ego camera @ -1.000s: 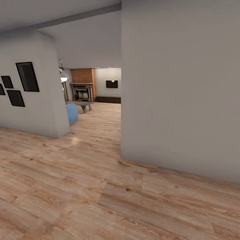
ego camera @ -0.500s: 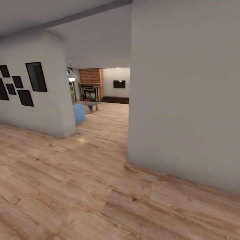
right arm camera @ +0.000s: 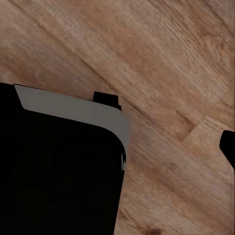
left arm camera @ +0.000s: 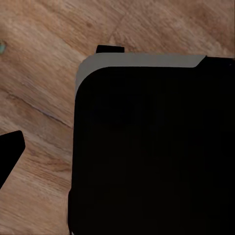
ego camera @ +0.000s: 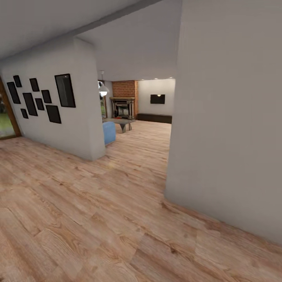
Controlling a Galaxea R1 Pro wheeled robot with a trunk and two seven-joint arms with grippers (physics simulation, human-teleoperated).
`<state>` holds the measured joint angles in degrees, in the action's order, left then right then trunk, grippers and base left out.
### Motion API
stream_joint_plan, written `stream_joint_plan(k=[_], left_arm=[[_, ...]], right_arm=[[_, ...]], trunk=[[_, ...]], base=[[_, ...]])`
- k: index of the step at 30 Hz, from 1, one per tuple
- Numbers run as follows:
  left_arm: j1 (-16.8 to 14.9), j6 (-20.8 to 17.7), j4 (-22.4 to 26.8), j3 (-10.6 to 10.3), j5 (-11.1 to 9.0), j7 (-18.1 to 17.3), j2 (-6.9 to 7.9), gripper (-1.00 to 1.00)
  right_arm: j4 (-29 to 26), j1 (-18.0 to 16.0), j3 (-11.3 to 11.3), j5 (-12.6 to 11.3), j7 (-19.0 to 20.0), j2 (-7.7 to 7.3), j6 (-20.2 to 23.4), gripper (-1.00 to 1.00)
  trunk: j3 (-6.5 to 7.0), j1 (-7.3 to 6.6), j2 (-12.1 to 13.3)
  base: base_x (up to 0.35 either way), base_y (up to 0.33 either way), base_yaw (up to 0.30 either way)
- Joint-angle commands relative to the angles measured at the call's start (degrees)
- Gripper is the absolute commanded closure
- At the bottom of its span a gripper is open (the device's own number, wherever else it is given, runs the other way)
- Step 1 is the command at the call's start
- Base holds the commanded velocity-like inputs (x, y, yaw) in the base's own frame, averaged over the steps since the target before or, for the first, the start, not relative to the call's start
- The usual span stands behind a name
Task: Move the two storage containers from the living room to the garage. In the garage, place one container on the floor and stack the other container on top of it (either order is fine).
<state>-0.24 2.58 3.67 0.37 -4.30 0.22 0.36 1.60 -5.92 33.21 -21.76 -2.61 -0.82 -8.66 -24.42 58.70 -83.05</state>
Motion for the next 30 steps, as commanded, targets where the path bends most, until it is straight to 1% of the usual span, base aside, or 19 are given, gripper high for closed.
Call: stream_joint_plan(k=[1, 25, 27, 30], left_arm=[[0.0, 0.1, 0.0, 0.0, -0.4, 0.0, -0.01, -1.00], [0.0, 0.1, 0.0, 0.1, -0.4, 0.0, 0.03, -1.00], [0.0, 0.1, 0.0, 0.1, -0.4, 0.0, 0.01, -1.00], [0.0, 0.1, 0.0, 0.0, -0.5, 0.0, -0.01, -1.00]], right_arm=[[0.2, -0.1, 0.5, -0.5, 0.0, 0.03, -0.3, -1.00], [0.2, -0.1, 0.4, -0.5, 0.0, -0.06, -0.3, -1.00], [0.2, -0.1, 0.4, -0.5, 0.0, -0.06, -0.3, -1.00], [0.2, -0.1, 0.4, -0.4, 0.0, -0.12, -0.3, -1.00]], trunk=[[-0.06, 0.03, 0.0], [-0.06, 0.03, 0.0], [-0.06, 0.03, 0.0], [-0.06, 0.03, 0.0]], base=[[0.321, 0.000, 0.270], [0.321, 0.000, 0.270], [0.321, 0.000, 0.217], [0.321, 0.000, 0.065]])
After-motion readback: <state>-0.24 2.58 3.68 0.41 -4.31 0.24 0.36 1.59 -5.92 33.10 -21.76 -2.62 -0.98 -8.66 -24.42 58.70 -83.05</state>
